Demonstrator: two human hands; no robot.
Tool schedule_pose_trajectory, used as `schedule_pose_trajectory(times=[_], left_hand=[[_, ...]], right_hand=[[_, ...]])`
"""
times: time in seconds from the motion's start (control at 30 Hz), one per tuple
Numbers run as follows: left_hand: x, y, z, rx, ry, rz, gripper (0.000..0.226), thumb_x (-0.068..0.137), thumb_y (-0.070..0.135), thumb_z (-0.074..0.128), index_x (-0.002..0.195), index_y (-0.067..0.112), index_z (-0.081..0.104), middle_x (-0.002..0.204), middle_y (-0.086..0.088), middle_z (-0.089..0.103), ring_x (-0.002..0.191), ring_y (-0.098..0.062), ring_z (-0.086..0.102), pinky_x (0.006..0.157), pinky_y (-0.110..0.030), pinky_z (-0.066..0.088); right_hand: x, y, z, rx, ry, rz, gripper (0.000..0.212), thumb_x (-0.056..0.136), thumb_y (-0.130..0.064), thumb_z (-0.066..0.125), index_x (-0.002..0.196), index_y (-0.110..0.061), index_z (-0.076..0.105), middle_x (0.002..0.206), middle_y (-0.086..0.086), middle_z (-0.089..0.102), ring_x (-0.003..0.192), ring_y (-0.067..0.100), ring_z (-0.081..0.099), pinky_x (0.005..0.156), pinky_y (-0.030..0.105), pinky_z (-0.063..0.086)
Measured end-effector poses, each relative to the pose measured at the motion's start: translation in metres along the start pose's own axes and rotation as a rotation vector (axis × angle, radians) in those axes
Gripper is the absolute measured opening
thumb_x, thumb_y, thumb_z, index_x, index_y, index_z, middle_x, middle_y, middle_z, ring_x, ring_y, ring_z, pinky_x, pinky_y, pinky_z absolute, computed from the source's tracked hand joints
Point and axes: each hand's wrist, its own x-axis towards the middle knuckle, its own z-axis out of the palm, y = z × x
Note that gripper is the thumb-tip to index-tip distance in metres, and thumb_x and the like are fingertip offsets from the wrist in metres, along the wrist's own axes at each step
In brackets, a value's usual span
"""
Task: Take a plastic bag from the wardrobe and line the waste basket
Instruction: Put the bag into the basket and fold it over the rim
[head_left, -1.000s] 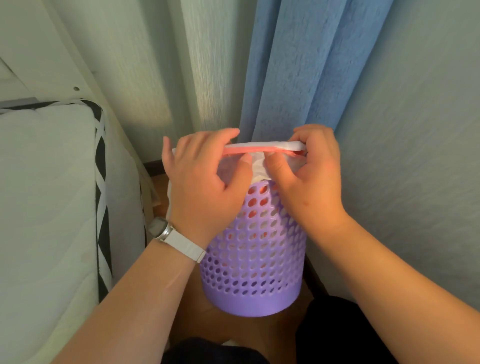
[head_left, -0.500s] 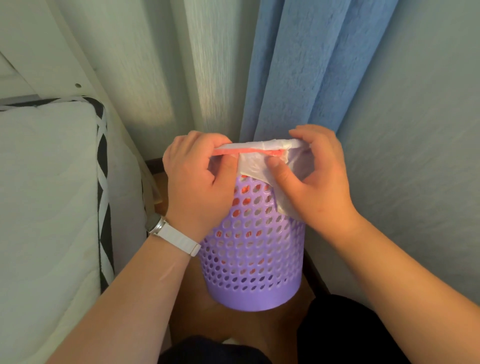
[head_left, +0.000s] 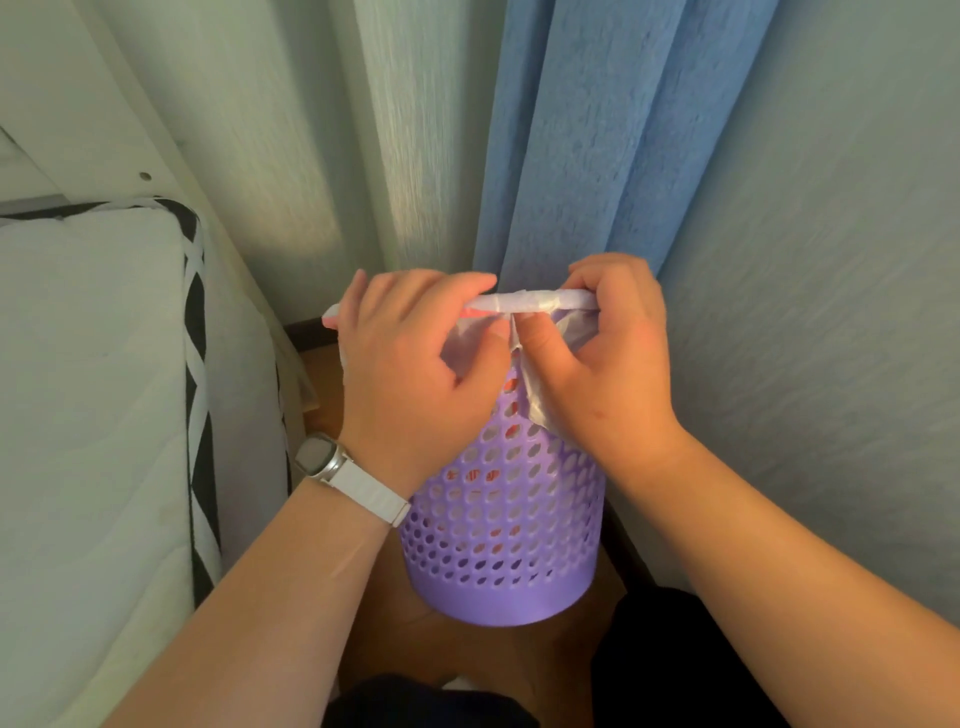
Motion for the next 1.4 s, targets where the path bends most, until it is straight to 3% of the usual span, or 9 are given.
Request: schedule_pose_trajectory(times=[0.17, 0.33, 0.47, 0.7, 0.83, 0.93, 1.17, 1.33, 1.4], left_hand=[[0.0, -0.008, 0.002, 0.069, 0.046, 0.004, 0.013, 0.09, 0.027, 0.057, 0.086, 0.018, 0.066, 0.081, 0.001, 0.063, 0.08, -0.025, 0.054, 0.084, -0.035, 0.035], [-0.002, -0.014, 0.003, 0.013, 0.047, -0.02, 0.004, 0.086, 0.018, 0.06, 0.085, 0.016, 0.064, 0.079, 0.004, 0.058, 0.077, -0.022, 0.051, 0.078, -0.044, 0.042], [-0.002, -0.013, 0.004, -0.044, 0.043, -0.028, 0.006, 0.088, 0.018, 0.057, 0.086, 0.016, 0.063, 0.081, 0.01, 0.052, 0.078, -0.019, 0.048, 0.076, -0.051, 0.044], [-0.002, -0.008, 0.003, -0.11, 0.03, -0.026, 0.013, 0.09, 0.022, 0.057, 0.086, 0.013, 0.065, 0.082, 0.008, 0.056, 0.079, -0.017, 0.051, 0.076, -0.052, 0.044], [-0.001, -0.001, 0.002, -0.001, 0.011, 0.021, 0.026, 0.086, 0.036, 0.059, 0.099, 0.016, 0.069, 0.091, 0.003, 0.065, 0.089, -0.023, 0.058, 0.092, -0.057, 0.041], [-0.002, -0.001, 0.005, 0.069, 0.008, 0.016, 0.016, 0.087, 0.034, 0.061, 0.093, 0.02, 0.068, 0.085, 0.004, 0.063, 0.084, -0.023, 0.055, 0.092, -0.043, 0.039], [-0.003, -0.017, 0.003, 0.088, 0.021, -0.015, 0.008, 0.085, 0.025, 0.062, 0.083, 0.018, 0.063, 0.077, 0.002, 0.06, 0.078, -0.024, 0.052, 0.08, -0.041, 0.037], [-0.005, -0.021, 0.004, 0.059, -0.003, -0.002, 0.012, 0.086, 0.027, 0.058, 0.082, 0.017, 0.062, 0.077, 0.003, 0.059, 0.079, -0.021, 0.05, 0.08, -0.041, 0.036], [-0.006, -0.022, 0.004, 0.047, -0.005, 0.015, 0.012, 0.086, 0.026, 0.057, 0.082, 0.017, 0.062, 0.077, 0.003, 0.058, 0.079, -0.021, 0.05, 0.079, -0.045, 0.038]], right_hand=[[-0.003, -0.007, 0.004, 0.025, -0.042, -0.011, 0.032, 0.083, -0.038, 0.065, 0.094, -0.009, 0.058, 0.094, 0.002, 0.057, 0.091, 0.022, 0.053, 0.088, 0.051, 0.043], [-0.004, 0.006, -0.009, 0.058, -0.107, -0.071, 0.039, 0.085, -0.034, 0.068, 0.112, -0.007, 0.061, 0.116, 0.006, 0.057, 0.113, 0.023, 0.053, 0.102, 0.036, 0.04], [-0.006, 0.016, -0.016, 0.039, -0.085, -0.017, 0.043, 0.085, -0.036, 0.066, 0.116, -0.007, 0.061, 0.12, 0.008, 0.057, 0.119, 0.024, 0.051, 0.105, 0.032, 0.037], [0.001, 0.013, -0.01, 0.045, 0.039, -0.013, 0.029, 0.085, -0.03, 0.066, 0.094, -0.003, 0.06, 0.098, 0.007, 0.057, 0.095, 0.023, 0.054, 0.085, 0.034, 0.044], [0.001, 0.009, -0.006, 0.037, 0.034, -0.04, 0.03, 0.084, -0.03, 0.067, 0.091, -0.003, 0.058, 0.094, 0.007, 0.056, 0.09, 0.026, 0.053, 0.081, 0.038, 0.044], [-0.001, 0.003, -0.001, 0.02, 0.015, -0.068, 0.03, 0.083, -0.031, 0.067, 0.089, -0.003, 0.058, 0.09, 0.007, 0.056, 0.086, 0.027, 0.053, 0.077, 0.046, 0.044], [-0.002, 0.009, -0.012, 0.063, -0.218, -0.17, 0.044, 0.084, -0.031, 0.071, 0.119, -0.006, 0.059, 0.111, -0.001, 0.057, 0.106, 0.02, 0.055, 0.097, 0.048, 0.043], [0.008, 0.028, -0.032, 0.089, -0.359, -0.166, 0.045, 0.084, -0.025, 0.069, 0.124, -0.007, 0.06, 0.115, -0.005, 0.055, 0.109, 0.012, 0.053, 0.098, 0.025, 0.039], [0.011, 0.032, -0.034, 0.085, -0.385, -0.163, 0.038, 0.085, -0.026, 0.068, 0.118, -0.009, 0.064, 0.11, -0.007, 0.058, 0.104, 0.009, 0.055, 0.096, 0.023, 0.04]])
